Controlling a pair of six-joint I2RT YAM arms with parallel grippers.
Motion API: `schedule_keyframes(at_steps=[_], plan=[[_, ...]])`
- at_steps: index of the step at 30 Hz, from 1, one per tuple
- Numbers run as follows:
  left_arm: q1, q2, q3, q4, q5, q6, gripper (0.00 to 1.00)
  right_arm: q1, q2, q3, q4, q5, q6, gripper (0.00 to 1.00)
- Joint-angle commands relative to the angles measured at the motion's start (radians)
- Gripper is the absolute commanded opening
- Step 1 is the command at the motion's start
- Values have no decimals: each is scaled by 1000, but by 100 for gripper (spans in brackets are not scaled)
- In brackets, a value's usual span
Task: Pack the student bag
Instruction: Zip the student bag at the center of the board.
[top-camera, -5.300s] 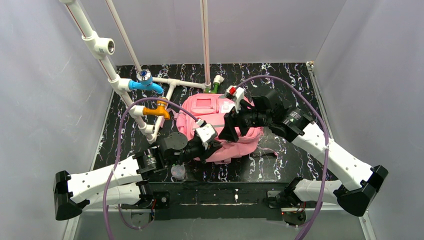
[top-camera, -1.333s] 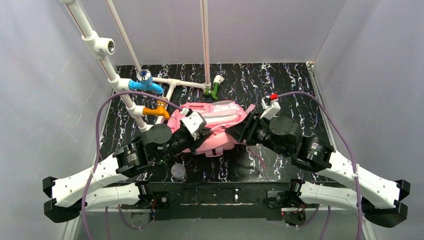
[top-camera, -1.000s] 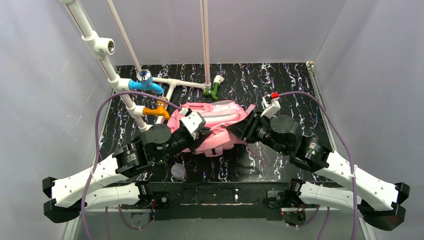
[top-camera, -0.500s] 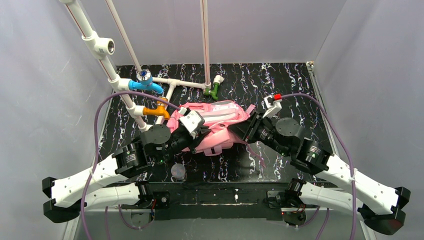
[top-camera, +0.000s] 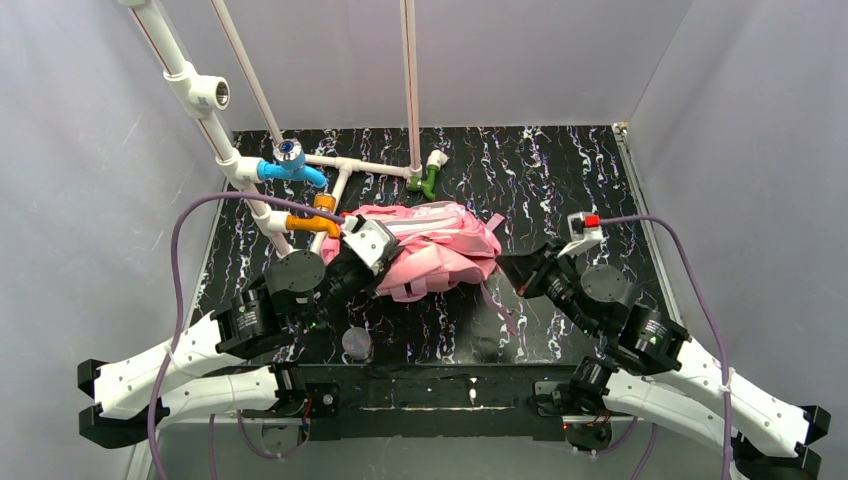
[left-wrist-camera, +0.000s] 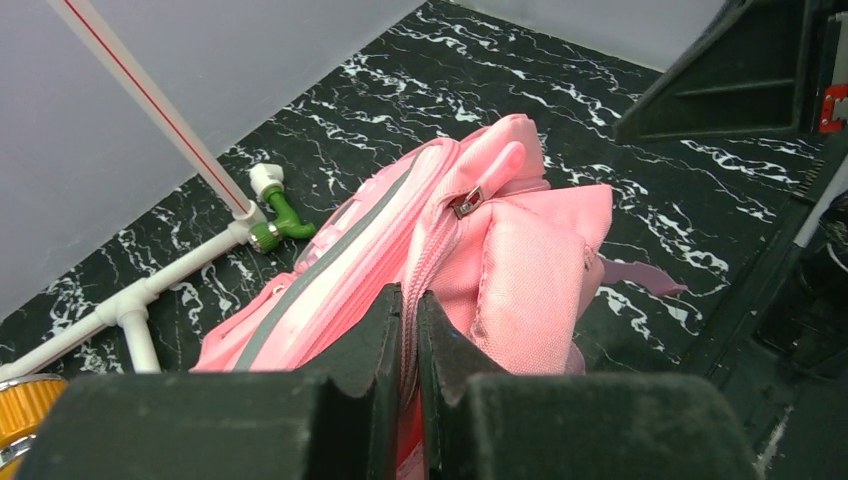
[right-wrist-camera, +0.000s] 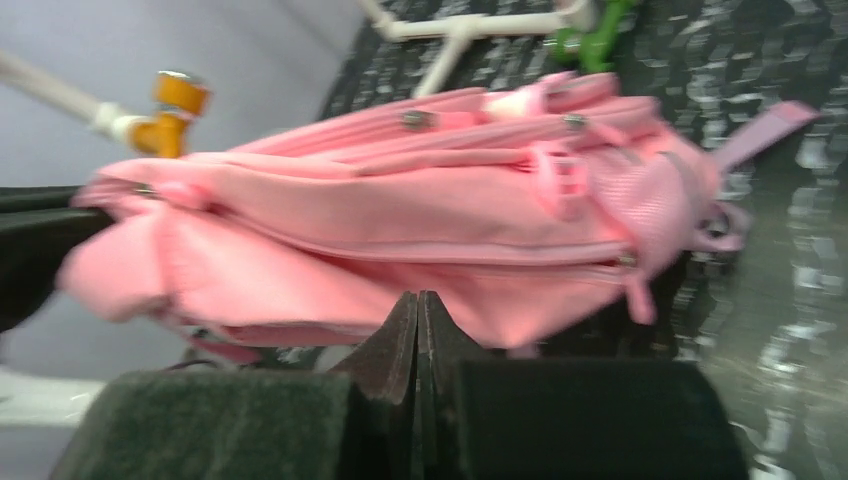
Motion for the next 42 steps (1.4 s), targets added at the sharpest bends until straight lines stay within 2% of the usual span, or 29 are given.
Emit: schedule_keyframes(at_steps=[1,2,5,8,12,15,21,24,27,31,38,42], plan=[[8,-28,111,160,19,-42,0,0,93,95,313,-280,142,23],[8,-24,104,168,22,-54,0,0,126,108,373,-338,163,31],[7,-23,84,205,16,-68,0,0,195,89,510,-417,212,42],[8,-26,86,209,18,-73,0,0,268,68,627,-476,251,47],[8,-32,95,201,28,-81,0,-2,311,61,656,-482,257,54],[8,-37,94,192,36,-89,0,-9,308,59,650,-465,255,54],[8,-36,83,199,46,-94,0,-11,229,64,356,-281,322,55],[9,-32,88,198,53,-91,0,-11,179,35,298,-241,324,57],[8,-29,89,197,53,-90,0,-11,174,10,364,-262,305,62],[7,-28,90,196,57,-94,0,-12,260,36,469,-345,281,61],[8,-31,81,198,66,-110,0,-34,311,25,615,-381,307,56],[8,-27,72,208,75,-122,0,-43,319,29,666,-400,322,48]])
